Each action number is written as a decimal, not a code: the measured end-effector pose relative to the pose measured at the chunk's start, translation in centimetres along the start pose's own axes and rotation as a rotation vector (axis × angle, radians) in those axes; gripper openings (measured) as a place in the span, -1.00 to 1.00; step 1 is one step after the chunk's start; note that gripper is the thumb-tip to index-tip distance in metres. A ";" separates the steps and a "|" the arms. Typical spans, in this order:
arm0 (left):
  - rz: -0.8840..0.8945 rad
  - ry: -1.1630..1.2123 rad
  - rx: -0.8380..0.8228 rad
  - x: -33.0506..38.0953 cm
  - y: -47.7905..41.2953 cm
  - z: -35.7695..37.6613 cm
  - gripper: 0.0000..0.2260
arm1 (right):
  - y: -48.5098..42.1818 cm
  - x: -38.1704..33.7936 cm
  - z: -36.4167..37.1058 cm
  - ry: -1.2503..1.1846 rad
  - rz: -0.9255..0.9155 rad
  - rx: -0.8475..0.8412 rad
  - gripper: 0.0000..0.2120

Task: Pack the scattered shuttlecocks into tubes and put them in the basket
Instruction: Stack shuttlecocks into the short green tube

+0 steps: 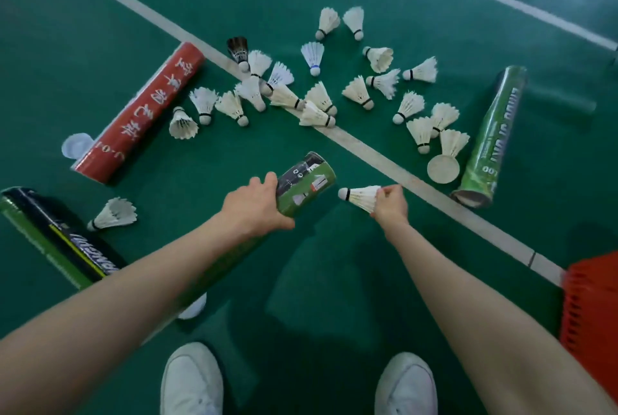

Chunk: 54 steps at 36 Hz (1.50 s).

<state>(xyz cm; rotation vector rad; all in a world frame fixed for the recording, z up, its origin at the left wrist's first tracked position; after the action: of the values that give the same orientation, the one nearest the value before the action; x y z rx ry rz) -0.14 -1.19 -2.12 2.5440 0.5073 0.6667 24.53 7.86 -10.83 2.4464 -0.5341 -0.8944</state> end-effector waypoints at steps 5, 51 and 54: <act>-0.062 0.015 -0.032 -3.3 0.6 2.2 -0.40 | 1.3 -0.5 1.6 0.169 -0.152 0.032 -0.71; -0.459 0.378 0.177 -22.7 7.6 0.3 -0.28 | 17.5 -9.8 25.0 0.952 -1.192 -0.235 -0.44; -0.440 0.377 0.167 -21.9 7.3 0.4 -0.26 | 13.4 -9.8 21.8 0.909 -0.999 -0.160 -0.40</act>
<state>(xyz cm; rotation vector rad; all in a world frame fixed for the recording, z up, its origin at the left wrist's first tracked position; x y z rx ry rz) -16.08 -17.20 -6.61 2.3311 1.2528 0.9652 0.20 -4.62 -13.27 2.5516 1.0874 -0.0096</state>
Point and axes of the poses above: each hand's wrist, its own y-axis away from the middle knuckle, its own z-axis out of the palm, x = y × z, the point moved 8 cm from there along -y, towards the middle knuckle, and after that the axes turned 15 degrees about y, right-handed, at the moved point
